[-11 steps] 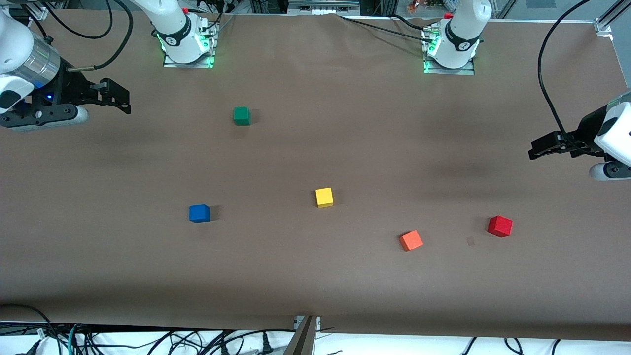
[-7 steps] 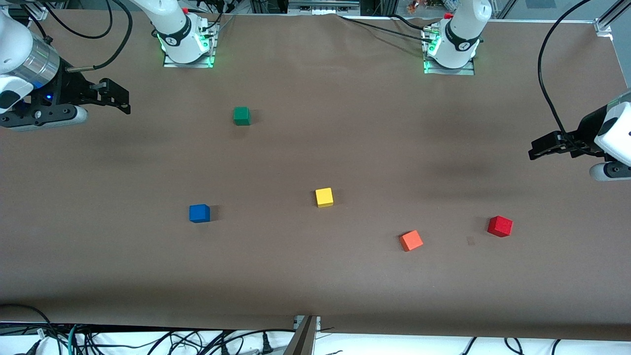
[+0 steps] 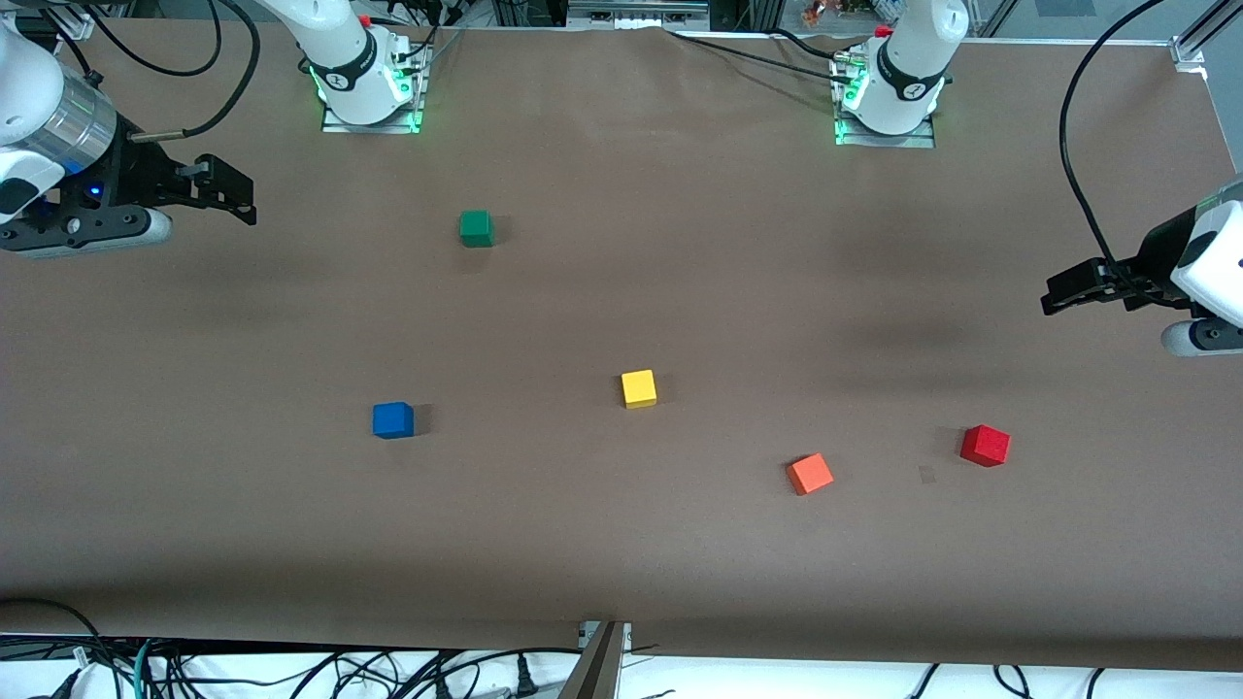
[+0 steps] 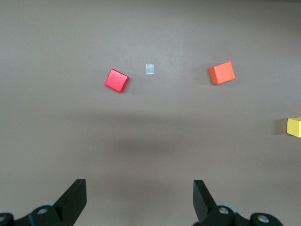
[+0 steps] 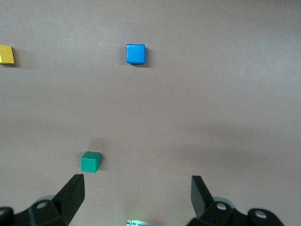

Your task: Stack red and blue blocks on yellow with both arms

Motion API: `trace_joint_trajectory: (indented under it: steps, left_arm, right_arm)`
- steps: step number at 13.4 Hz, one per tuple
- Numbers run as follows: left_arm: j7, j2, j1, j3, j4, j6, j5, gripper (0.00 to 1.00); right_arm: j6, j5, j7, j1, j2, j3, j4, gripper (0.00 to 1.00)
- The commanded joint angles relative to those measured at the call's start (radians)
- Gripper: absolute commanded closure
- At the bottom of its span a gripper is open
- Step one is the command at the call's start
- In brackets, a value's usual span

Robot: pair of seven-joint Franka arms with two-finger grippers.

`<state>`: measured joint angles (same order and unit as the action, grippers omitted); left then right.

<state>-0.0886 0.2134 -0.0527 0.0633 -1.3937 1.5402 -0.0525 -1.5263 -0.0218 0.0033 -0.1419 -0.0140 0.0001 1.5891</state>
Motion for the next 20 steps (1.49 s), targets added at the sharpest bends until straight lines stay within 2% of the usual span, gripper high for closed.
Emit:
trace_joint_trajectory:
  steps: [1,5,8,15,20]
  left_arm:
    - [-0.003,0.018,0.001,-0.002,0.031,-0.006,0.016,0.0]
    - [0.015,0.043,0.011,0.0,0.031,-0.002,0.017,0.0]
    - [0.03,0.101,0.011,0.001,0.033,0.009,0.014,0.0]
    - [0.044,0.265,0.014,0.001,0.016,0.199,0.025,0.0]
    - [0.265,0.376,0.05,0.0,-0.025,0.356,0.026,0.0]
  right_arm:
    - [0.009,-0.003,0.0,0.013,0.002,0.011,-0.011,0.0]
    - [0.009,-0.001,-0.002,0.013,0.002,0.011,-0.011,0.0]
    - [0.009,-0.001,-0.002,0.013,0.002,0.011,-0.011,0.0]
    - [0.008,-0.003,-0.002,0.013,0.002,0.008,-0.011,0.0]
    - [0.008,-0.001,-0.002,0.013,0.002,0.008,-0.011,0.0]
